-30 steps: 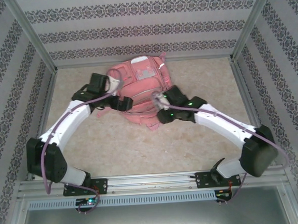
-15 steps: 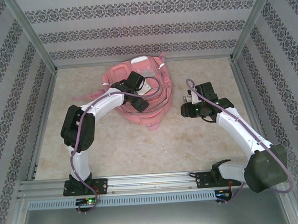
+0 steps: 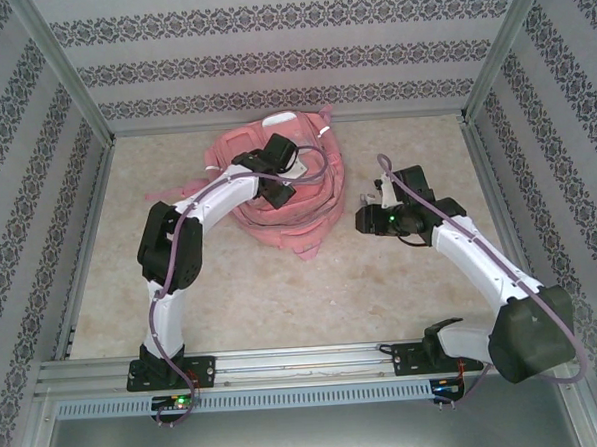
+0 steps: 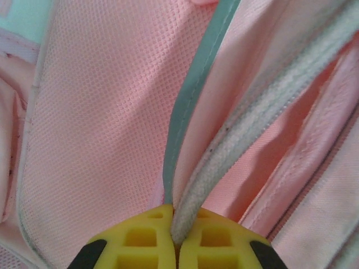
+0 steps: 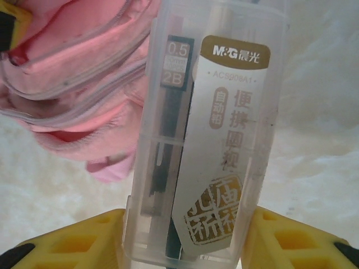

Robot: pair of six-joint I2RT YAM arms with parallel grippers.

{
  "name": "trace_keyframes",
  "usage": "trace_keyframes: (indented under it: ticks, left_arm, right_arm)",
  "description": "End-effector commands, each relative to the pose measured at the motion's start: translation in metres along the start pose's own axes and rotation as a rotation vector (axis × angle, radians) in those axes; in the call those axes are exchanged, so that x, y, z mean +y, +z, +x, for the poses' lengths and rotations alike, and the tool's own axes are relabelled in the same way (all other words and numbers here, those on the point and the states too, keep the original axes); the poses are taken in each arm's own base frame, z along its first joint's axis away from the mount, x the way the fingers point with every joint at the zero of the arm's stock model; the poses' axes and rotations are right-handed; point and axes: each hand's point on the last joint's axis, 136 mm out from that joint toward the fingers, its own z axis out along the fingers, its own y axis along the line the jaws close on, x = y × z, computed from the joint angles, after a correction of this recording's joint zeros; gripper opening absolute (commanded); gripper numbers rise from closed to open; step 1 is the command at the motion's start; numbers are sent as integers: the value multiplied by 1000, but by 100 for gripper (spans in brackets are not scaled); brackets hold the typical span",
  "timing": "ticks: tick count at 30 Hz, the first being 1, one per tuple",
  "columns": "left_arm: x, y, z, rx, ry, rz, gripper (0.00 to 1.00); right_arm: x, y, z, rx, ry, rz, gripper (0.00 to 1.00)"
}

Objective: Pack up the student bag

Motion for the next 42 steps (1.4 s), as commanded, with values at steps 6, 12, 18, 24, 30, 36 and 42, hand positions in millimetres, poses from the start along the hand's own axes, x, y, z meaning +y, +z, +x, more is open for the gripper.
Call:
trace_keyframes:
  ticks: [6,12,18,24,30,36,42]
  left_arm:
    - [-42,-77,-66,-145,-110,163,0]
    - [-62,-85,-86,-147,-259,293,0]
    - [-73,-89,-101,-151,-348,386,0]
    - [-69,-92,-107,-181,-367,375,0]
    - [-65,-88,-107,-184,-351,349,0]
    - [-68,-90,-102,-170,-344,401,24]
    - [-69,-114,-72,-152,-176,392,100]
  right_arm:
    - [76,24,-30,-33,310,-356,45]
    - [69,59,-51,-45,441,-311,45]
    - [66,102,-73,-61,538,-230,51]
    - [64,101,-66,-51,576,-183,68]
    - [50,67,-57,-71,587,-218,73]
    - [43,39,-38,-52,480,-272,63]
    - [5,10,-5,-61,268,-103,66]
